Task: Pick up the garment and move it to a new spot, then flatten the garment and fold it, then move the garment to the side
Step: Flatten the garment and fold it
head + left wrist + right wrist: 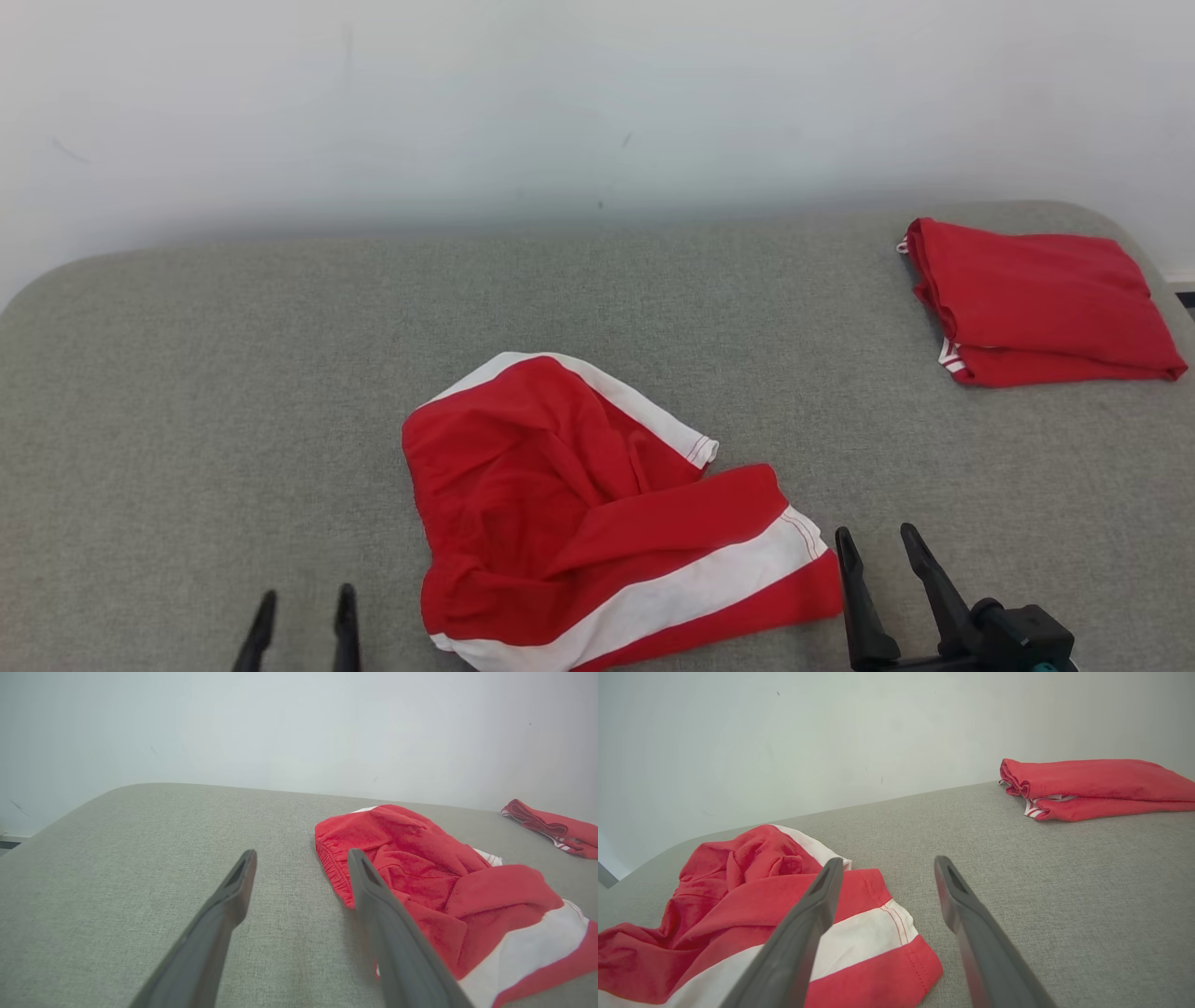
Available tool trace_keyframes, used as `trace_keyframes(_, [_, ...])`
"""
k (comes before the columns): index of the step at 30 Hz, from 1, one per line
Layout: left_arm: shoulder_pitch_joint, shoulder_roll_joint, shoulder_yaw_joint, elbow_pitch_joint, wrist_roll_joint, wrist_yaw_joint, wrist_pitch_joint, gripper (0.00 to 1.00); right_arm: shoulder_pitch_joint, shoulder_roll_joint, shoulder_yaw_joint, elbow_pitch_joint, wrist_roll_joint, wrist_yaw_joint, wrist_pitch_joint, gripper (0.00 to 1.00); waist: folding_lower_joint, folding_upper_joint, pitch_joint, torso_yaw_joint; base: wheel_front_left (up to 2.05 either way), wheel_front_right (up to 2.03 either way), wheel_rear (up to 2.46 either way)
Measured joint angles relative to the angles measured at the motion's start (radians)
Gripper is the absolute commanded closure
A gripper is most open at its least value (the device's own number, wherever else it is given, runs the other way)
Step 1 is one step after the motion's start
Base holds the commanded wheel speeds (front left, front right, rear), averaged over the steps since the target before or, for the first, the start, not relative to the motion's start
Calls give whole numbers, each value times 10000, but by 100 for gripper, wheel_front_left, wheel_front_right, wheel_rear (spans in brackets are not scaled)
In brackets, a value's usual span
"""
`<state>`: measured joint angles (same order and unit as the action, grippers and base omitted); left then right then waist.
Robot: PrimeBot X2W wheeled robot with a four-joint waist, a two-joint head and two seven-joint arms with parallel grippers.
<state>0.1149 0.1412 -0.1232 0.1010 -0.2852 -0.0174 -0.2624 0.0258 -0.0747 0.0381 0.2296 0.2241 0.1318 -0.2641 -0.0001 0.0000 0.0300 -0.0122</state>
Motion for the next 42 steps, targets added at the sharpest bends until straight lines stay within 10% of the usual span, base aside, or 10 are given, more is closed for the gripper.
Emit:
trace_keyframes(20, [598,-644,2220,-359,1315,-669,0,0,306,8,-150,-90,-36,0,0,0,1,0,-372,-78,0,0,0])
trace_keyframes(42, [-910,982,-1858,2681,100,-1137,-2,0,-1774,-1319,1269,3289,63,0,0,0,1,0,-31,-53,0,0,0])
